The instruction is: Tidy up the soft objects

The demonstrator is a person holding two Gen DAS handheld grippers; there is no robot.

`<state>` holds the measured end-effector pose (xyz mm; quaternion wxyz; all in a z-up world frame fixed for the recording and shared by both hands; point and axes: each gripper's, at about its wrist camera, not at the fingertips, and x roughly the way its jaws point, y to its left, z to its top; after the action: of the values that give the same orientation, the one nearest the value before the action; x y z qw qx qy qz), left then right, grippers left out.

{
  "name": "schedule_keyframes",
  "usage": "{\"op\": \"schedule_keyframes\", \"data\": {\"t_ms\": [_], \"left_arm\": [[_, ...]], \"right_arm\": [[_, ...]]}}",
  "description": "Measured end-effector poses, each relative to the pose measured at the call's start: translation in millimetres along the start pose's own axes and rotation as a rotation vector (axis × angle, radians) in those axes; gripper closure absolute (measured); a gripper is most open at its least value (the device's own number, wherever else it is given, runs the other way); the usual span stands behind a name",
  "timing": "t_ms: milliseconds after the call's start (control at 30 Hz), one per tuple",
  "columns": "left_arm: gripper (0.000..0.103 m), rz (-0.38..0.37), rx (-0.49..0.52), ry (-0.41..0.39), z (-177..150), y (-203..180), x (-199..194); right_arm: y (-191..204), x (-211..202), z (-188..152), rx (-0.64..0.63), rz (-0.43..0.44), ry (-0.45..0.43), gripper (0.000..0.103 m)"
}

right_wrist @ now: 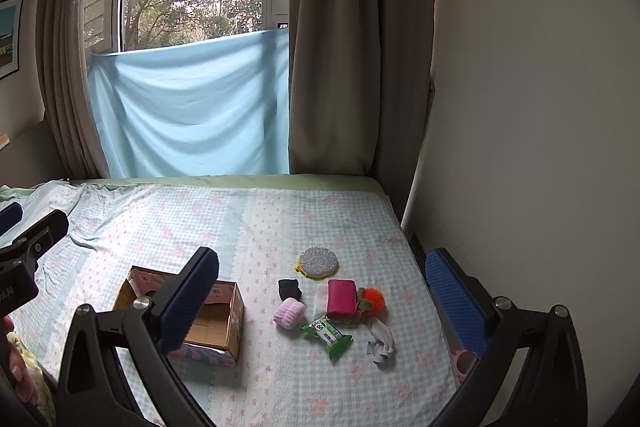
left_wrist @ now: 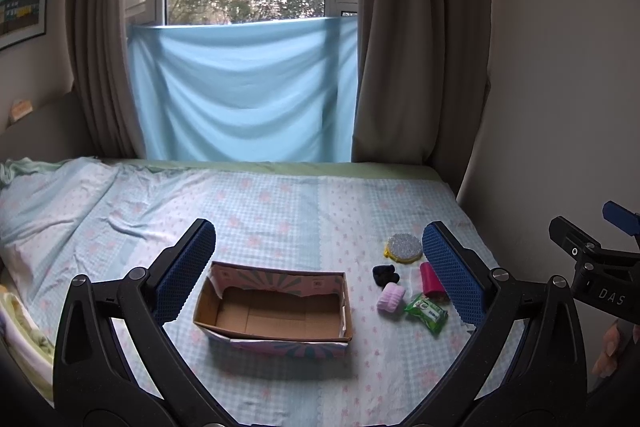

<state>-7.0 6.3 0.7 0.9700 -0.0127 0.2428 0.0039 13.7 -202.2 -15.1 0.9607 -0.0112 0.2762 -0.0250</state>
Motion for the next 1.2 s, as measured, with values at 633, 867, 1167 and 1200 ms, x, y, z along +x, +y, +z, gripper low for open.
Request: {"op": "schedule_keyframes", "data": {"t_ms": [633, 867, 1167, 1200], "left_arm": [[0.0, -0.013, -0.013, 0.019, -1, 6, -5], [0.0, -0.024, -0.015, 0.022, 2, 9, -9], [0.0, -0.027, -0.019, 0.026, 2, 12, -9], [0.0, -0.027, -0.02, 0.027, 2, 12, -9]], "right_arm": [[3, -9, -2, -0.005, 0.0, -0.001, 0.0], [4, -10, -3, -0.007, -0.002, -0.004, 0.0], [7, -11, -5, -0.008, -0.003, -0.002, 0.0], [7, -11, -5, -0.007, -0.004, -0.002, 0.0]]}}
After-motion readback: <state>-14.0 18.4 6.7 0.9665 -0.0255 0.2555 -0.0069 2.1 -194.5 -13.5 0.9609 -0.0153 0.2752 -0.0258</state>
